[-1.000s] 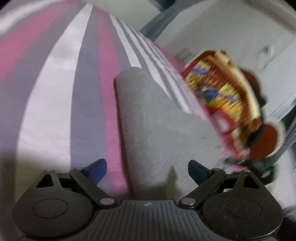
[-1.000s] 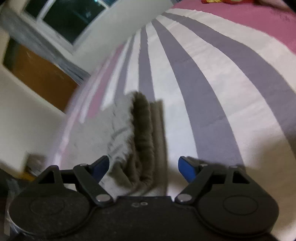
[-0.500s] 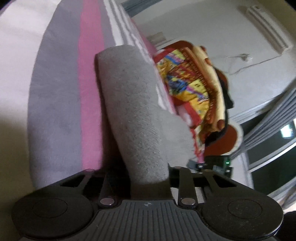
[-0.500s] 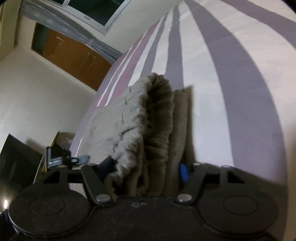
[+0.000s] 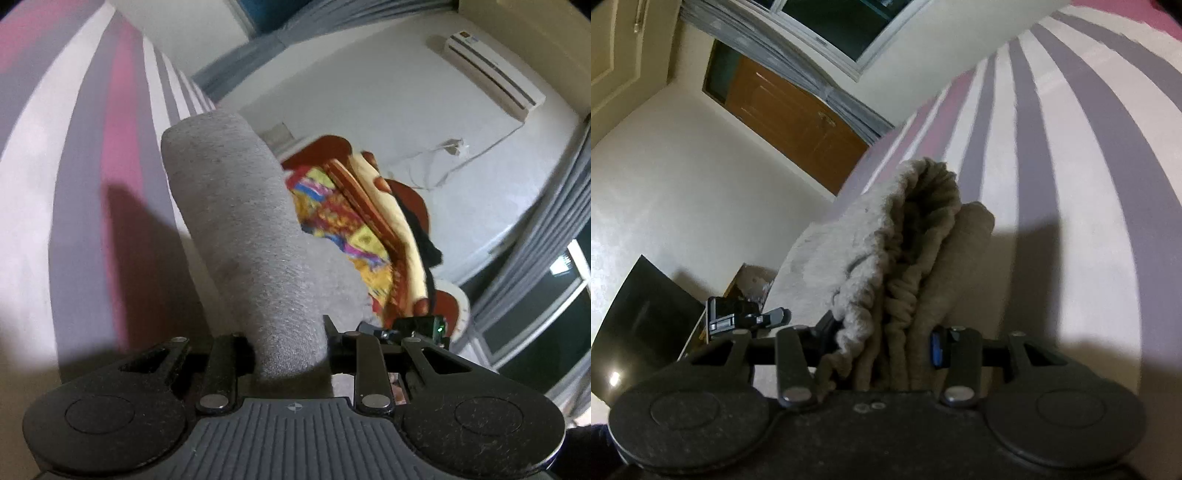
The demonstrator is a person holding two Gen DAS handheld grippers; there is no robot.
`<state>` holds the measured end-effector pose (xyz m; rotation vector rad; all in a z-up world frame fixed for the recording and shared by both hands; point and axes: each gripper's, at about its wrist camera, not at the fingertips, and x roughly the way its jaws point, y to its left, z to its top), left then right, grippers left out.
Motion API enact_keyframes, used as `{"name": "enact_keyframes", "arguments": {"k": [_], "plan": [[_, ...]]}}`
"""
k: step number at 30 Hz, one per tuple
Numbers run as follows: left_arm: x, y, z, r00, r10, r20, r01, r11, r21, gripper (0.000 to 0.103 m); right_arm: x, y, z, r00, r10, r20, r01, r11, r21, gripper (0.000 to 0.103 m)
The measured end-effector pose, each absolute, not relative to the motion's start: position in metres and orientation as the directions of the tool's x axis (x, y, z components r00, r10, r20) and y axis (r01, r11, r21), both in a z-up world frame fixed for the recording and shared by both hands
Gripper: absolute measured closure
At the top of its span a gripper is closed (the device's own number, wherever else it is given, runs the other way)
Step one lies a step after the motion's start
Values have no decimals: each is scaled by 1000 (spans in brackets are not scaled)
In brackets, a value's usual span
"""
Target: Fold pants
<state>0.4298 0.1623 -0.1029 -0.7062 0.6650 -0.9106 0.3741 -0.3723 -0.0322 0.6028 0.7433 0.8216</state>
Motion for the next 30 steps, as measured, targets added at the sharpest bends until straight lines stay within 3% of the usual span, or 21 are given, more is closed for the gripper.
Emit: {"name": "enact_keyframes", "arguments": {"k": [4,5,6,7,8,12,14,16,18,25,27,30], "plan": [[476,169,-104,501,-820,-277,409,507,-759,76,434,-363,-32,488,797,-357,-374,560,739,55],[487,167,-112,522,-781,-342,366,567,-738,75,443,-360,-40,492,783,-380,-350,578,738,47],[495,165,-124,536,-730,-424,308,636,-707,60,451,-359,-53,497,755,-428,-309,615,726,41],[502,161,-138,526,-684,-505,255,694,-674,60,458,-359,-66,503,702,-504,-251,677,692,23],[500,160,-145,541,-687,-485,264,686,-678,58,466,-356,-83,488,648,-585,-198,735,648,26],[483,166,-146,552,-724,-414,289,632,-719,43,454,-359,-86,496,671,-550,-224,712,666,22],[465,162,-144,534,-762,-366,325,585,-744,27,440,-369,-85,483,717,-502,-223,655,722,20],[452,150,-146,539,-730,-421,352,649,-674,28,422,-376,-85,475,741,-475,-250,631,734,22],[451,140,-145,567,-682,-462,341,705,-622,32,412,-373,-92,471,720,-510,-275,669,690,23],[416,142,-127,633,-593,-497,247,764,-597,32,405,-364,-75,495,656,-570,-224,730,645,18],[388,145,-127,677,-555,-484,232,785,-575,25,389,-364,-65,517,634,-576,-255,756,603,17],[344,140,-123,776,-393,-493,135,867,-479,15,350,-367,-58,554,605,-572,-290,785,548,12]]}}
